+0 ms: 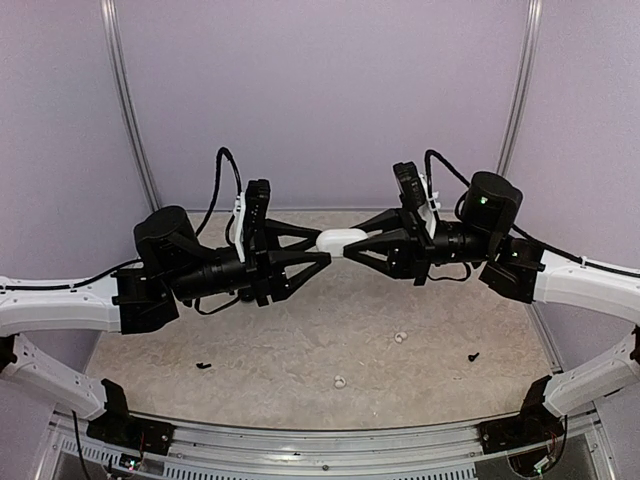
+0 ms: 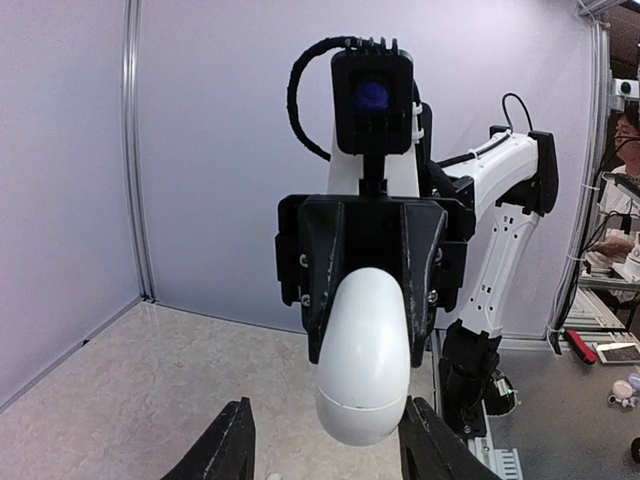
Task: Insert the wireless bluetooth earbuds into the charging case
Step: Pass from the right arm to the left
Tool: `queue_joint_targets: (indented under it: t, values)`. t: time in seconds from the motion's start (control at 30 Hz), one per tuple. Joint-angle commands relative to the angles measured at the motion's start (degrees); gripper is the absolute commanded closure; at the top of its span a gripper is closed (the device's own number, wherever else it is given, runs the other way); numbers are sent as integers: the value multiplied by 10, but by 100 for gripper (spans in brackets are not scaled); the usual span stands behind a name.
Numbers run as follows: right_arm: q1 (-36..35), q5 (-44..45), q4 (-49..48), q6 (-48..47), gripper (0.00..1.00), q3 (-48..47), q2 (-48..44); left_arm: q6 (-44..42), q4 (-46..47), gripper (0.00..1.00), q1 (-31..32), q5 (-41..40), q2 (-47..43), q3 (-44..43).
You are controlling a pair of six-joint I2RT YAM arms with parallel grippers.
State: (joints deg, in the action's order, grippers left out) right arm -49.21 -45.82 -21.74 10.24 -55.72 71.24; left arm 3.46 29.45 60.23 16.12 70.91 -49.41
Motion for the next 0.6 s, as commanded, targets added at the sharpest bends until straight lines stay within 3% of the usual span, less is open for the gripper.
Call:
queue_joint_targets:
  t: [0.0,0.1,0.57]
  values:
    - [-1,-1,-35,11,89,6,-12,25,52,53,4,19,13,-2]
    - [-1,2,-38,13,89,7,-10,31,57,58,4,20,24,-6]
    - [-2,-1,-44,14,89,8,2,49,99,60,6,21,44,-9]
